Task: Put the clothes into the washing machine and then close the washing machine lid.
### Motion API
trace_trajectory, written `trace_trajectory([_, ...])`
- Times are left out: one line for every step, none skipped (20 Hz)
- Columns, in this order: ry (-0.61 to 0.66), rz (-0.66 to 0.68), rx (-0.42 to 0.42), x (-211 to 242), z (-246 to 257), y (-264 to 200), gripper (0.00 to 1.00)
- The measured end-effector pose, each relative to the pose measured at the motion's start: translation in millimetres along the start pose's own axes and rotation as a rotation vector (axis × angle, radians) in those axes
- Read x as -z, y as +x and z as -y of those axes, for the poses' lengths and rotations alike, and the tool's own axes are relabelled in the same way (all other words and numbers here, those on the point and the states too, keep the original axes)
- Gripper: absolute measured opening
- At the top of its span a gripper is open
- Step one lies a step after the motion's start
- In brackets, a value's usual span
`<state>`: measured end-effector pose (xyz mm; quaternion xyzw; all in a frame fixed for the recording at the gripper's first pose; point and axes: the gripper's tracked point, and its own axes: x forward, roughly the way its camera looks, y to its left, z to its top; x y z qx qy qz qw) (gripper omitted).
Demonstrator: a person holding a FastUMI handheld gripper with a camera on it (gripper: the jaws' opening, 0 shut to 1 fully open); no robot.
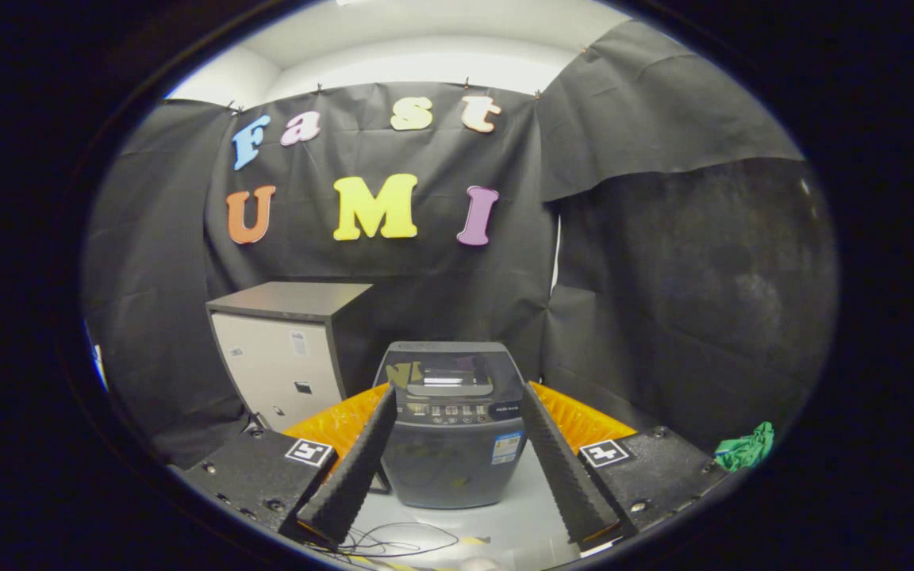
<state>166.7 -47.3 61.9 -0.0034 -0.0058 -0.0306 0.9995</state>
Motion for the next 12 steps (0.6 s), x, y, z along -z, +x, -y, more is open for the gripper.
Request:
trace_trajectory([0.008, -0.001, -0.004, -1.8, -1.0, -1.5, 0.98])
trace_trajectory([0.019, -0.004, -0.01, -0.4, -0.9, -1.6, 0.98])
trace_trajectory([0.025, -0.004, -0.012, -0.7, -0.3, -2.8, 0.98])
trace_trajectory([0.024, -0.002, -0.016, -1.4, -0.3, -3.4, 0.98])
trace_trajectory([0.018, 0.0, -0.016, -2.7, -0.4, -3.7, 0.98])
trace_trajectory([0.011, 0.002, -0.016, -2.3, 0.4, -4.2, 0.98])
trace_trajectory([0.008, 0.003, -0.019, -2.7, 0.0, -5.3, 0.98])
trace_trajectory([0.004, 0.005, -0.021, -4.8, -0.1, -4.9, 0.98])
trace_trajectory([0.0, 0.009, -0.022, -6.4, -0.7, -5.4, 0.98])
trace_trajectory([-0.004, 0.013, -0.023, -6.8, -1.2, -4.9, 0.98])
trace_trajectory([-0.006, 0.016, -0.024, -8.5, -1.6, -4.9, 0.98])
trace_trajectory([-0.004, 0.017, -0.028, -7.7, -2.3, -7.3, 0.98])
